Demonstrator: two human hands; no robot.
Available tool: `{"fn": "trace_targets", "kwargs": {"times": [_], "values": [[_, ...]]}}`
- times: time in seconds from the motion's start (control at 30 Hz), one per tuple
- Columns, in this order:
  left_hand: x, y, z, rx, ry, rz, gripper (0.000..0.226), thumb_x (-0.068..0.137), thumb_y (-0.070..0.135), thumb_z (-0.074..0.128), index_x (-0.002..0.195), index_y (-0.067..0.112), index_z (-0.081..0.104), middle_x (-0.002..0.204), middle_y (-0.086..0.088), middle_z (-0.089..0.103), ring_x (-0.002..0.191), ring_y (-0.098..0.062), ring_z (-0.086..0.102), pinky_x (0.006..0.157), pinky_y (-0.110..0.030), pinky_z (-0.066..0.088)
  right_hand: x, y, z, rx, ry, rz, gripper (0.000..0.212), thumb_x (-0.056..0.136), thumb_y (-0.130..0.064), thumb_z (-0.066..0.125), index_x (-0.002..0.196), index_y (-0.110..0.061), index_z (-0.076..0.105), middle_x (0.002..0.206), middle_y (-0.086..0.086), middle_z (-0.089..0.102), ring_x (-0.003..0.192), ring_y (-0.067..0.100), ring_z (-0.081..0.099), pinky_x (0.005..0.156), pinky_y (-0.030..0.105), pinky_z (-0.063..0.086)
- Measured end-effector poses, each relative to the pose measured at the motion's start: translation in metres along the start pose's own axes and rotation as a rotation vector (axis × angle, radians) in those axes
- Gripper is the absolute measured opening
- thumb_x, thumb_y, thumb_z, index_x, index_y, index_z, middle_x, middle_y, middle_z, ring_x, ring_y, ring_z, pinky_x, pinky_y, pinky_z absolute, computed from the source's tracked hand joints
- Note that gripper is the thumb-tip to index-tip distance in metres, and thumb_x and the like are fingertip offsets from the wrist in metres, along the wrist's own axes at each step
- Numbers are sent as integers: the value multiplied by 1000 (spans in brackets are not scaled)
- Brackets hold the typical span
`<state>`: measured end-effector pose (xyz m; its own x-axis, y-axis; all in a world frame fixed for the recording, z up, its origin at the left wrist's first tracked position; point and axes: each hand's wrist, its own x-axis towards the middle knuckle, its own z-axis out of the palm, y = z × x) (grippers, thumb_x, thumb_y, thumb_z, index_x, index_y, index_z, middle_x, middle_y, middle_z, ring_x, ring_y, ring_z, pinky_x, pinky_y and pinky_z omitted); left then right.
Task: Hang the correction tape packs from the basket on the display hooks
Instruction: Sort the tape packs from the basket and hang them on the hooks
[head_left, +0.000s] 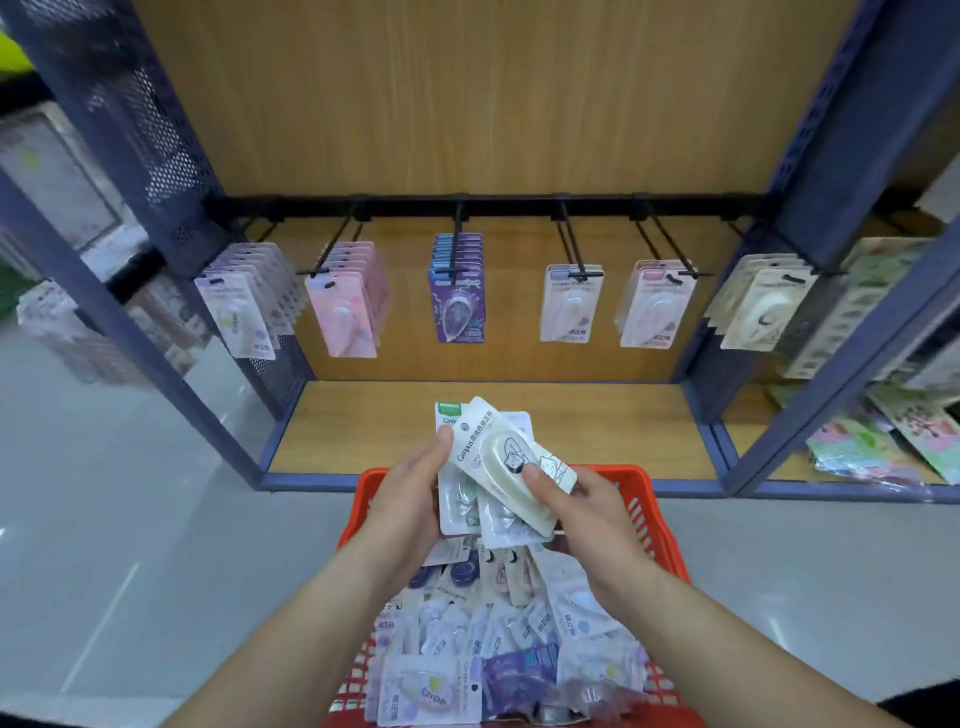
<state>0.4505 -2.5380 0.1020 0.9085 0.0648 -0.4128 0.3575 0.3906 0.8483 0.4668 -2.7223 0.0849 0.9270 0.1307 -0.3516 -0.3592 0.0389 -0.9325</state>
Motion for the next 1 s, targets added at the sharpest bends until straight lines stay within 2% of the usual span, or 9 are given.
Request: {"fn": "trace_targets", "kwargs": {"times": [0.13,0.2,0.3,0.4,0.5,0.53,0.67,0.8,1.0], "values": [[-19,10,7,130,-45,71,39,93,19,71,131,20,60,123,-8,73,109,-36,72,96,-61,54,-16,-18,14,-5,65,-63,37,81,-38,85,106,-20,66,93,1,78,87,23,76,84,56,60],[-22,14,9,153,-25,104,36,96,18,69,130,21,59,123,-7,73,107,-34,73,91,-54,57,-23,-26,19,-33,62,-82,34,80,-43,84,99,-20,68,90,2,77,85,25,76,82,54,60],[-23,22,10,171,1,174,39,96,16,69,133,13,57,122,-8,74,111,-33,71,101,-56,53,-30,-37,19,-113,-21,-94,28,82,-44,82,93,-20,73,88,1,78,84,20,75,86,49,58],[-25,29,14,225,18,244,39,94,23,74,129,16,58,119,-4,75,109,-28,73,101,-57,53,-29,-48,13,-142,-98,-72,33,81,-32,86,104,-18,67,96,6,78,88,24,76,82,53,61],[-28,37,22,249,3,295,29,94,18,71,121,18,62,114,-2,77,106,-26,74,98,-53,56,-26,-57,7,-131,-156,-77,34,85,-16,82,113,-12,61,99,7,79,89,25,76,70,41,62],[-28,39,24,248,-3,300,29,94,16,71,121,17,62,114,-2,77,107,-27,73,98,-53,55,-24,-59,5,-108,-149,-78,34,87,-13,80,114,-9,59,99,8,79,90,26,76,72,41,62],[-21,38,31,244,9,303,37,93,11,72,127,18,60,117,-3,76,108,-28,73,97,-55,56,-16,-67,-8,-46,-75,-99,29,91,-12,75,115,-10,58,99,8,79,93,28,76,89,55,59],[-8,32,45,242,20,291,31,94,14,71,120,28,61,114,1,76,101,-23,75,83,-43,62,2,-78,-45,-62,14,-127,27,94,-16,72,118,-16,59,104,4,79,96,26,76,91,54,58],[18,21,91,303,-59,261,31,98,15,66,126,28,63,112,3,77,100,-24,75,75,-38,58,50,-102,-146,-190,244,-144,23,92,-28,72,113,-22,65,110,0,75,102,24,71,96,52,56]]}}
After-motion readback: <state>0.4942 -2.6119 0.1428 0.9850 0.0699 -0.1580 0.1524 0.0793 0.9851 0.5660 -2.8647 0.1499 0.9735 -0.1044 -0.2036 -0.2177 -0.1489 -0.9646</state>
